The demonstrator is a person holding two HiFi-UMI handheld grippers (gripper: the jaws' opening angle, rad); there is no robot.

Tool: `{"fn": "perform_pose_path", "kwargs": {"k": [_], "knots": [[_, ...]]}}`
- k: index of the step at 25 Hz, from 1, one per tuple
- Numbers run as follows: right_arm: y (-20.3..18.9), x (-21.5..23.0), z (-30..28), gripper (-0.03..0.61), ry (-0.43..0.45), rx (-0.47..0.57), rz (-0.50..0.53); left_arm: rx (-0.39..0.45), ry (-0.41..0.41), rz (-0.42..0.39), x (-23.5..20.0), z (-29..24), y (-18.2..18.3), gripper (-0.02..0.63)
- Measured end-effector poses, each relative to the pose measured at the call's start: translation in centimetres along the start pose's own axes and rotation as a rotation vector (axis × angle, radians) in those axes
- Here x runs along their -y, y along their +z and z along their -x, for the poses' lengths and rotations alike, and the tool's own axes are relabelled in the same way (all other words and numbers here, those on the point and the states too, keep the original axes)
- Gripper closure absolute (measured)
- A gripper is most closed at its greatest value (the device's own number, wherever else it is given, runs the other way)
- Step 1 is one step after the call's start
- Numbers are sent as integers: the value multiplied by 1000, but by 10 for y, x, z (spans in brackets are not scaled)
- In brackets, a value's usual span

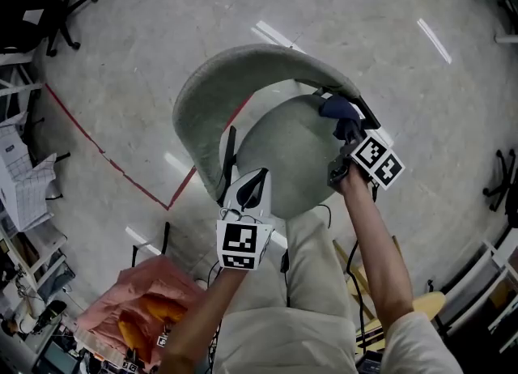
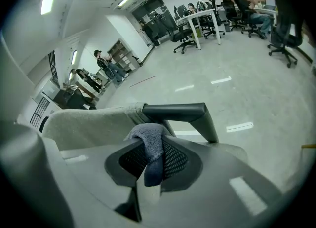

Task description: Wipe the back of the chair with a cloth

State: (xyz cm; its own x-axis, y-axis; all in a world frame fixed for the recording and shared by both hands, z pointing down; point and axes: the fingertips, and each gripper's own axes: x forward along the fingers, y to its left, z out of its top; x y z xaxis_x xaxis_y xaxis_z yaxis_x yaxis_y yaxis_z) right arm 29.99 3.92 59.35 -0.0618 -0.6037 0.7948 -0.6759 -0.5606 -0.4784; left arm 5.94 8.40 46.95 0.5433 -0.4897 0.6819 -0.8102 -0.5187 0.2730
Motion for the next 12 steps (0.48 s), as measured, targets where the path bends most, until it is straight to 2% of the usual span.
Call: {"fn": "perform_pose_path", "kwargs": {"k": [5, 8, 12], "knots": [[-31, -24, 12, 502, 47, -44, 99, 17, 22, 21, -11, 15, -7, 612], [-50, -46, 24, 502, 105, -89, 155, 22, 32, 36, -15, 24, -13, 612], [-87, -78, 33, 502, 193, -168, 318, 23, 54, 52, -26, 38, -24, 612]]}}
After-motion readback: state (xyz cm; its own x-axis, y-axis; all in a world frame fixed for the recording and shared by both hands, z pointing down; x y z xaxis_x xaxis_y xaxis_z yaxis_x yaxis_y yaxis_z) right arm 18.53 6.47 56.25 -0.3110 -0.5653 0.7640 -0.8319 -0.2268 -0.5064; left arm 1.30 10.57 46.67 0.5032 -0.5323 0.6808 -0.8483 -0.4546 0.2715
